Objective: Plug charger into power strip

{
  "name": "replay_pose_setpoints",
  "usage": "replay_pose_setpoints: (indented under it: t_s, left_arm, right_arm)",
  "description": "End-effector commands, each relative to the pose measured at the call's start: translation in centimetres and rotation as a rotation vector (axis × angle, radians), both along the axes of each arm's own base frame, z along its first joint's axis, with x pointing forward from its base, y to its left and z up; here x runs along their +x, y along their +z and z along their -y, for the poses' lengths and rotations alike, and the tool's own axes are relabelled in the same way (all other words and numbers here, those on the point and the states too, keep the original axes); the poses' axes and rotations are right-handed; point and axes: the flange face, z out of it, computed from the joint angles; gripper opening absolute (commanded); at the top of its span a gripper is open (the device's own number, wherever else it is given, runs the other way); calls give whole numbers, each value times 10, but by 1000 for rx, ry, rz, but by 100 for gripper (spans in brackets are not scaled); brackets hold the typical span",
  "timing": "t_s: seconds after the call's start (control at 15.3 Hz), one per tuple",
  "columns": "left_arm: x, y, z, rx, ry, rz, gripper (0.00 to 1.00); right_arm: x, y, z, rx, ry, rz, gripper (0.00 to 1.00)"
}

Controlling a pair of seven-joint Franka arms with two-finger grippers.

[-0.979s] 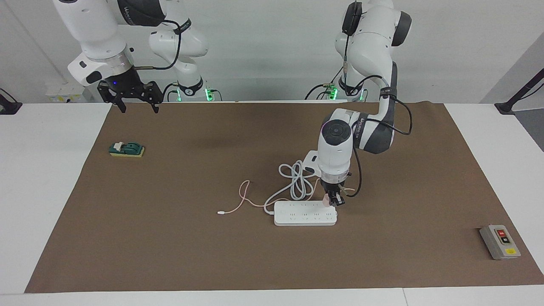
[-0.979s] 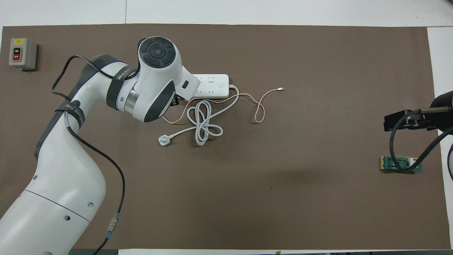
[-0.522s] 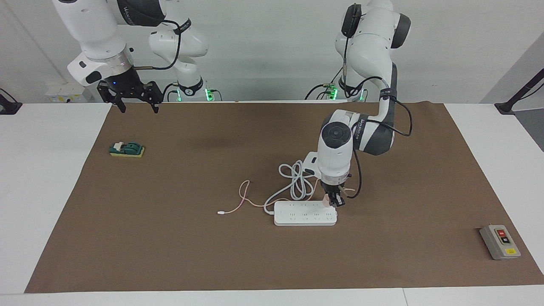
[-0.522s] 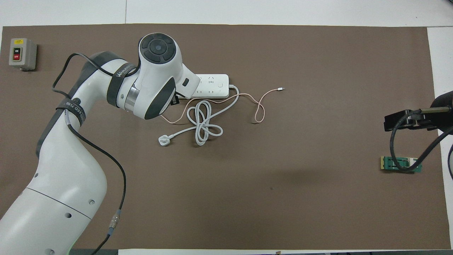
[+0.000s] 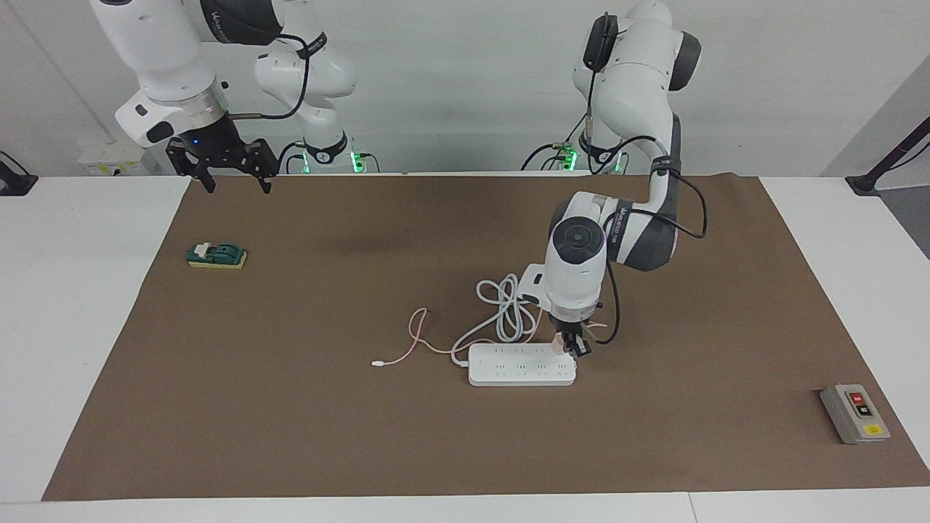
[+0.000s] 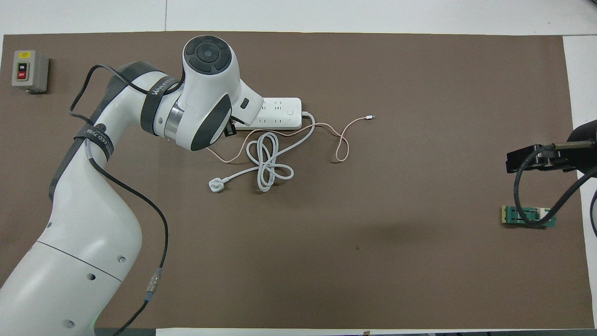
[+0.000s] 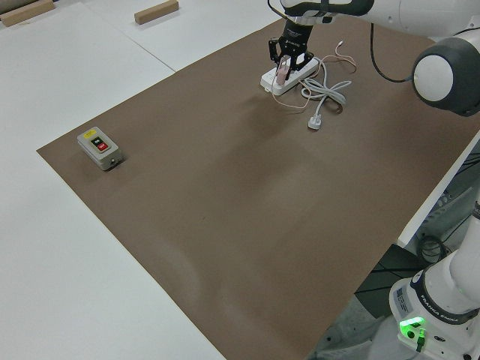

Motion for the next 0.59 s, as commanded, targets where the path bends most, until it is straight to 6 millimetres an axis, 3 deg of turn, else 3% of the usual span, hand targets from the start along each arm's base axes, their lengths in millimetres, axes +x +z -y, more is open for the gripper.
replay_pose_setpoints:
  t_s: [0.0, 0.52]
  left_arm:
    - [10, -49, -7, 4, 18, -48, 0]
    - [10, -50, -3, -29, -62, -34, 0]
  right_arm:
    - [-4, 2, 2, 1, -12, 12, 100]
    - [-3, 3, 5, 1, -13, 14, 100]
